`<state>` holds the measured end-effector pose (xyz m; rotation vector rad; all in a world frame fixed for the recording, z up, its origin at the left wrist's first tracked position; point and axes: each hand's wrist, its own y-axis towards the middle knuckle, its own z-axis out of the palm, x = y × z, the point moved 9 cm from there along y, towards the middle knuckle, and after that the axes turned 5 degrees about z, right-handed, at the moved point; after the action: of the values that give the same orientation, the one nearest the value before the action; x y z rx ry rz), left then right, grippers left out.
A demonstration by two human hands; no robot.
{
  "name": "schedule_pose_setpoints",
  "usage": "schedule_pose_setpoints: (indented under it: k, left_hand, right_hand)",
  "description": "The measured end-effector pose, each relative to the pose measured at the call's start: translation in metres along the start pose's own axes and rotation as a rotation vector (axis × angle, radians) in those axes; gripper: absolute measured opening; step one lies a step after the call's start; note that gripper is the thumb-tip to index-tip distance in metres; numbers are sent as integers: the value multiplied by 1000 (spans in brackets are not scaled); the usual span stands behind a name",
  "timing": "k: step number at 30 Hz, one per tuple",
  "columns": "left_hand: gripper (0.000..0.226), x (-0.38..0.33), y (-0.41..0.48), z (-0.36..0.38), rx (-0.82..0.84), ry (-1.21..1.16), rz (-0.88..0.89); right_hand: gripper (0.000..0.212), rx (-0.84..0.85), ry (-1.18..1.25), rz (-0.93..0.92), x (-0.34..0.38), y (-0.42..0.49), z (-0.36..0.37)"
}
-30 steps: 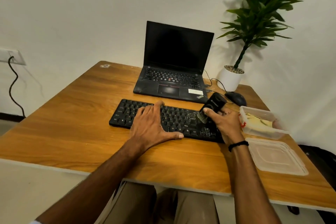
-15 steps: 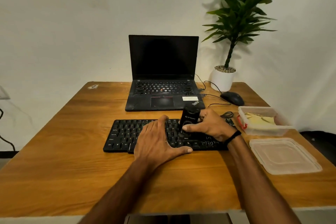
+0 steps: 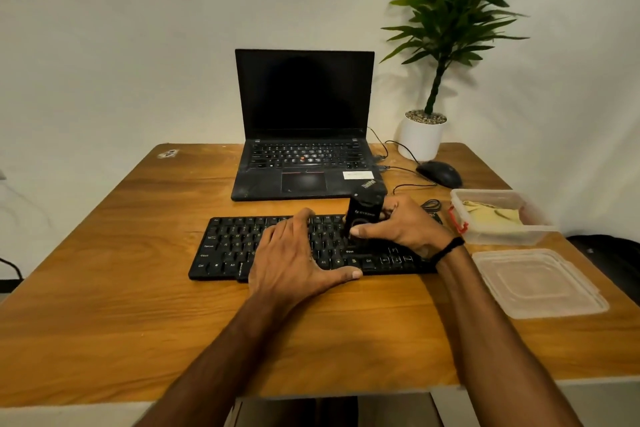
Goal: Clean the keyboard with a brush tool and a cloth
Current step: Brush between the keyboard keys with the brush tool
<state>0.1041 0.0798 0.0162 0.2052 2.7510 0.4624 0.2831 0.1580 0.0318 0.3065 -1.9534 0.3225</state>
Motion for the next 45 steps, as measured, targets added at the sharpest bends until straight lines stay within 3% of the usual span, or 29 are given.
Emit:
schedule_pose_setpoints:
  k: [3,7,10,14,18,21,22,25,29,32,33,36,37,40,43,45]
  left_hand:
    - [128,1,0,1,6,9,4]
    - [128,1,0,1,2,22,13]
    - [126,2,0,2,6,20,15]
    - [127,1,0,1,12,10,10]
    - [127,0,0,1,14,12,12]
    - [126,0,-1,0,16,14,10]
    - [126,0,0,0,19,13,11]
    - [125,0,-1,0,14,8,15]
    - [124,0,-1,0,7,0,16]
    - [124,-1,0,-2,-4,2,21]
    - [124,-1,0,-1,-3,4,21]
    - [125,-1,0,0,9,-2,20]
    - [126,-1,0,0,7,-5,22]
    - [129,0,-1,0,-12,-15,18]
    - [128,1,-2,0,-21,-41,19]
    - [130,2,0,-1,-25,-46,14]
  right_hand:
    - [35,-137,-41,-61,3,1,-15]
    - [35,63,29,29,-9,-1,-5]
    - [33,-140,6,-33,-4,-1,-25]
    - [38,29,34,12,-8,-1,-3]
    - [40,-243,-137,-83,7,3,-17]
    - [34,-32,-9,-40,1,5,3]
    - [35,-29,-5,-43,2,5,6]
    - [42,-229,-132,-103,10,7,-6]
    - [34,-81,-44,-90,9,7,13]
    - [41,-309,-196,-112,18,4,-4]
    - [42,-295,-172,-97,16,6,-4]
    - [36,-30,-15,-86,11,8,26]
    - [33,-32,-32,-99,15,8,30]
    - [25,-265,-152,-142,28,10,13]
    - [27,18,-15,-102,21,16,41]
    - [29,3,-34,-122,23,17,45]
